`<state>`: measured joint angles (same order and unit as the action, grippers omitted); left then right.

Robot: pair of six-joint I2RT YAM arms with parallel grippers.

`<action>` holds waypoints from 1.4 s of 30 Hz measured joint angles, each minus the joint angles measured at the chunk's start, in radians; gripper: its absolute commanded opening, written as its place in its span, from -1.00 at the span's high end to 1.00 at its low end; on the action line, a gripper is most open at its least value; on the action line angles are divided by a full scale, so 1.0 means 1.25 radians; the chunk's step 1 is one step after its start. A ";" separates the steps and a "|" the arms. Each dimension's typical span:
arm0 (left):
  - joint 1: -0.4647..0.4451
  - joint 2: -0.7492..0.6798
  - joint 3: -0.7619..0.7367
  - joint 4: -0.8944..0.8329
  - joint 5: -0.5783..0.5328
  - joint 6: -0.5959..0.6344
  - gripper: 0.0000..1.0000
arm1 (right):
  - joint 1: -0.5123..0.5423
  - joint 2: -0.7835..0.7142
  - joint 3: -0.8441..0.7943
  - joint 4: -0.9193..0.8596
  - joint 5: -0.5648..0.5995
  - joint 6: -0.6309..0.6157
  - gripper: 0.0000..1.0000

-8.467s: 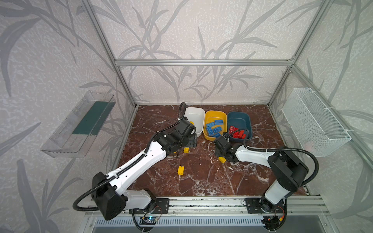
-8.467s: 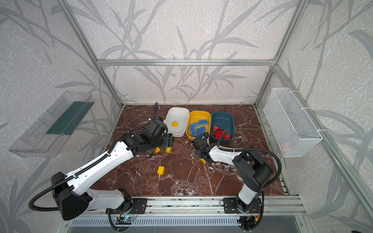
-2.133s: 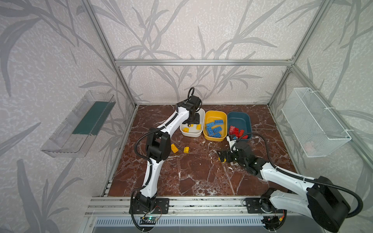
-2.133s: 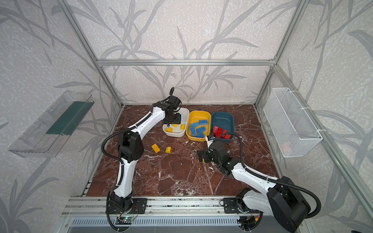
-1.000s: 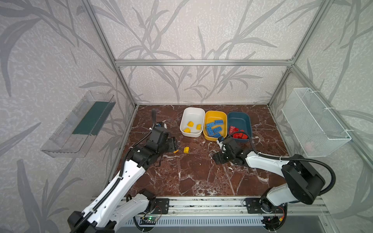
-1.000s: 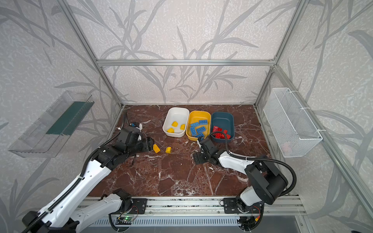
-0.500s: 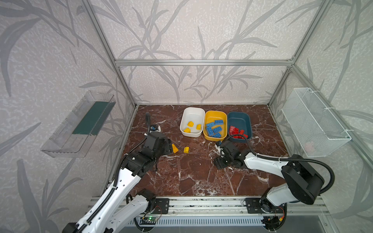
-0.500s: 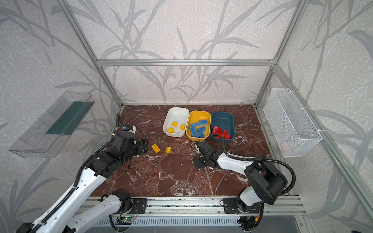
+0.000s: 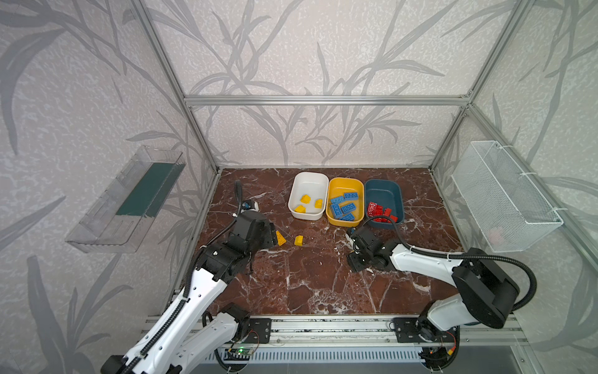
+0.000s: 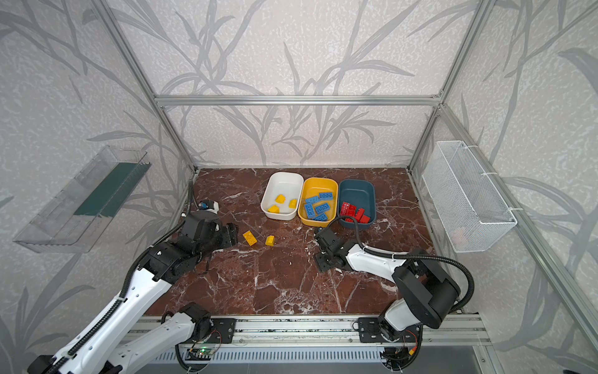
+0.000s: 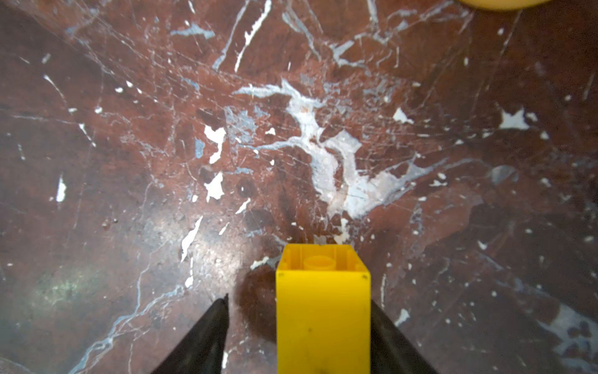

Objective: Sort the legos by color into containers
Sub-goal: 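Carry the yellow brick with the right gripper and drop it into the white bin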

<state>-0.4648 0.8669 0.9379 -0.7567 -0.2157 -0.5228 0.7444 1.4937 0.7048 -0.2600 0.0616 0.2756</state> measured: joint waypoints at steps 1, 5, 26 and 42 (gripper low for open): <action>0.000 0.000 0.000 0.000 0.000 0.000 -0.44 | 0.000 0.000 0.000 -0.001 0.002 0.000 -0.07; 0.000 0.002 0.000 0.000 0.003 0.000 -0.44 | 0.001 0.000 0.000 -0.002 0.010 0.002 0.10; 0.001 -0.004 0.000 0.000 0.009 0.000 -0.44 | 0.003 -0.023 0.072 -0.051 0.015 0.003 0.54; 0.001 -0.024 0.000 0.000 0.029 0.000 -0.45 | -0.005 0.007 0.331 -0.081 -0.050 -0.021 0.55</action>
<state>-0.4633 0.8368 0.9375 -0.7563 -0.1791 -0.5228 0.7376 1.5021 1.1179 -0.3614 -0.0006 0.2493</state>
